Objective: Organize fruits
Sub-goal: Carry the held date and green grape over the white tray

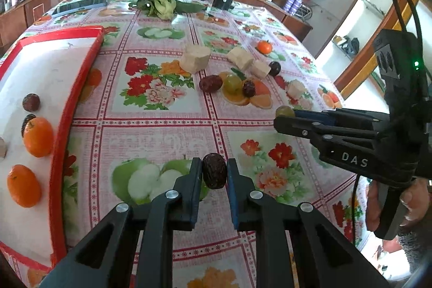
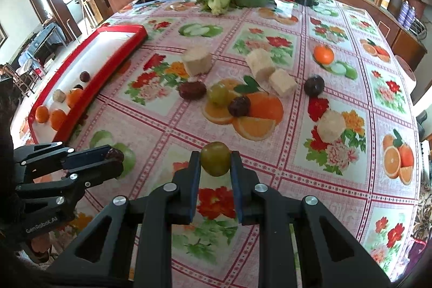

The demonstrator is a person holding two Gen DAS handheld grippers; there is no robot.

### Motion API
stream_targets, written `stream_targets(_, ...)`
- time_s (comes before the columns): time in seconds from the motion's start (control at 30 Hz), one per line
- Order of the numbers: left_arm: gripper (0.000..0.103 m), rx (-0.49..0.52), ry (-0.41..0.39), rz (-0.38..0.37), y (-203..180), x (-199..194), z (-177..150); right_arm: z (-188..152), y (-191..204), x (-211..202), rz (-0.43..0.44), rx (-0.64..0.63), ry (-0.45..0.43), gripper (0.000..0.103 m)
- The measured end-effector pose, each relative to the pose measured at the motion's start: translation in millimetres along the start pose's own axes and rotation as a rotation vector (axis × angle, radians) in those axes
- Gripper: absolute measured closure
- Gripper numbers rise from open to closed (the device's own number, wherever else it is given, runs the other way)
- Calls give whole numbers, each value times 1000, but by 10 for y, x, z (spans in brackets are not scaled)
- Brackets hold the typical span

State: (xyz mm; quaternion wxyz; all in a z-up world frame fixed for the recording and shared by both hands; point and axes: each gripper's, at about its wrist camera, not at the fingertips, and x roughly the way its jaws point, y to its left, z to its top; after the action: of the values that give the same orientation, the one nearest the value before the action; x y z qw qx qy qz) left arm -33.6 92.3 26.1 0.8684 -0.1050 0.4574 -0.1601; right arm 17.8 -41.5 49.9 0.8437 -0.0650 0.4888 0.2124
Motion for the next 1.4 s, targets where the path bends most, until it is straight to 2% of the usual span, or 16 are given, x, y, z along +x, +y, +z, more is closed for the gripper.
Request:
stream_targets(0.27,86,-60,-47,0,209,-243,70,226,308,71,29,-48,1,80)
stream_targets(0.47,86,-130,-97,35,574,-501,113,499,710,180,86,-104,2,79)
stream_targets(0.83,86,-265,-178,217,1540,-991,183,1004,1737,544,196,-250,14,79)
stream_targets(0.93,86,-298,-178,266,1794,-1051,168,1048,2042,669,225,-291,29,79)
stream_targets(1.1,86,-349,-152,303,2100,-997,124,1045,2426,886,255,-343,71,79)
stream_targets(1.4,86,-397,-111,309,2335,-892,90,998,2661,1127,237,-391,127,79)
